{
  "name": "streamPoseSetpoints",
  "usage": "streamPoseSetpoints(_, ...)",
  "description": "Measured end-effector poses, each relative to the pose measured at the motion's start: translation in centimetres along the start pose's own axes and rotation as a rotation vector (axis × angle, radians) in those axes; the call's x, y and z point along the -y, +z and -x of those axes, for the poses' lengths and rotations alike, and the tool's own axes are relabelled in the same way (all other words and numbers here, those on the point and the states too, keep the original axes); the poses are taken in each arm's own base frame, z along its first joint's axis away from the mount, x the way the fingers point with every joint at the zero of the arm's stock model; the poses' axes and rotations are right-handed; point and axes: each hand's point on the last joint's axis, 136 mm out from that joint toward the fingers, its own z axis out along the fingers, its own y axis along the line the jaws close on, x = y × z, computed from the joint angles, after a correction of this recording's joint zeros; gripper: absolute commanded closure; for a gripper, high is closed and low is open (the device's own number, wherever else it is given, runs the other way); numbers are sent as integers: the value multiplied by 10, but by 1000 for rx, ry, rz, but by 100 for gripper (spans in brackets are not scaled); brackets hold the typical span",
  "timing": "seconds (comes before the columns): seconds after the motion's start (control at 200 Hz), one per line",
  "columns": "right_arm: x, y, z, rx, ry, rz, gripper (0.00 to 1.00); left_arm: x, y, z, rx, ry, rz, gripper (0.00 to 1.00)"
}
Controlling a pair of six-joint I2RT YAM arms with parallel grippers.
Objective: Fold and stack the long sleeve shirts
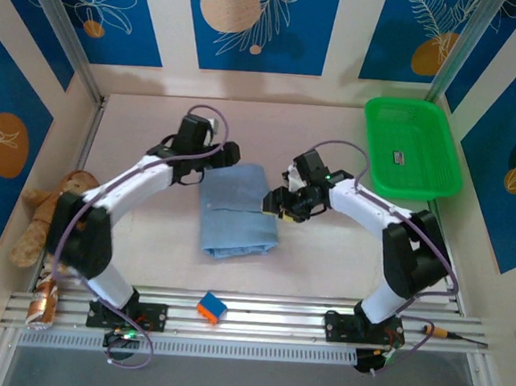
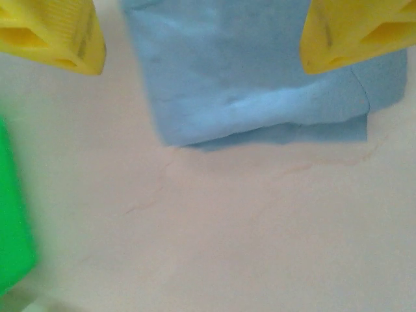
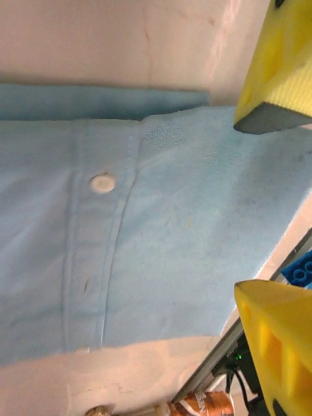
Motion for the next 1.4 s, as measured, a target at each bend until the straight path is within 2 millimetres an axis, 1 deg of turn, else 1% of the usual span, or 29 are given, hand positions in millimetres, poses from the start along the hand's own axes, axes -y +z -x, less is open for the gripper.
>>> streamPoseSetpoints(0.05, -2, -11, 11, 36, -32, -30, 33, 11, -25, 8, 41, 6, -40, 21)
streamPoseSetpoints(0.075, -3, -16, 17, 50, -50, -45, 33, 15, -33, 9, 52, 9, -56, 21)
streamPoseSetpoints(0.12, 0, -19, 24, 65, -78, -73, 32, 19, -46, 2, 53, 1, -96, 22)
streamPoseSetpoints(0.17, 4, -19, 30, 68, -108, -104, 32, 17, -51, -13, 27, -16, -121, 22)
streamPoseSetpoints(0.195, 6, -17, 32, 64, -122, -118, 32, 14, -51, -25, 5, -27, -128, 22)
streamPoseSetpoints(0.245, 14, -10, 36, 49, -143, -147, 31, 1, -46, -56, -57, -57, -120, 23)
streamPoseSetpoints(0.32, 24, 6, 38, 8, -168, -170, 31, -22, -38, -112, -174, -116, -97, 25)
streamPoseSetpoints(0.385, 31, 20, 36, -31, -184, -184, 31, -38, -36, -154, -260, -157, -72, 25)
streamPoseSetpoints(0.435, 35, 29, 34, -57, -196, -192, 30, -43, -38, -178, -306, -173, -65, 26)
streamPoseSetpoints(0.5, 36, 39, 34, -79, -210, -193, 30, -42, -43, -196, -336, -184, -83, 26)
streamPoseSetpoints(0.67, 32, 58, 35, -109, -236, -183, 30, -37, -49, -213, -332, -202, -136, 28)
streamPoseSetpoints(0.85, 31, 84, 36, -149, -249, -187, 30, -45, -48, -240, -381, -193, -116, 29)
streamPoseSetpoints(0.97, 29, 86, 39, -154, -255, -199, 30, -52, -48, -251, -394, -179, -98, 29)
streamPoseSetpoints(1.09, 30, 88, 38, -165, -260, -223, 32, -62, -47, -262, -409, -165, -76, 28)
streamPoseSetpoints(1.171, 31, 89, 38, -165, -266, -243, 34, -62, -47, -263, -405, -156, -80, 27)
streamPoseSetpoints(1.286, 33, 89, 38, -163, -275, -275, 38, -56, -51, -256, -378, -150, -106, 22)
streamPoseSetpoints(1.346, 34, 89, 38, -160, -277, -290, 42, -50, -56, -248, -360, -147, -120, 19)
streamPoseSetpoints(1.401, 34, 90, 38, -160, -282, -307, 45, -41, -63, -235, -329, -136, -140, 15)
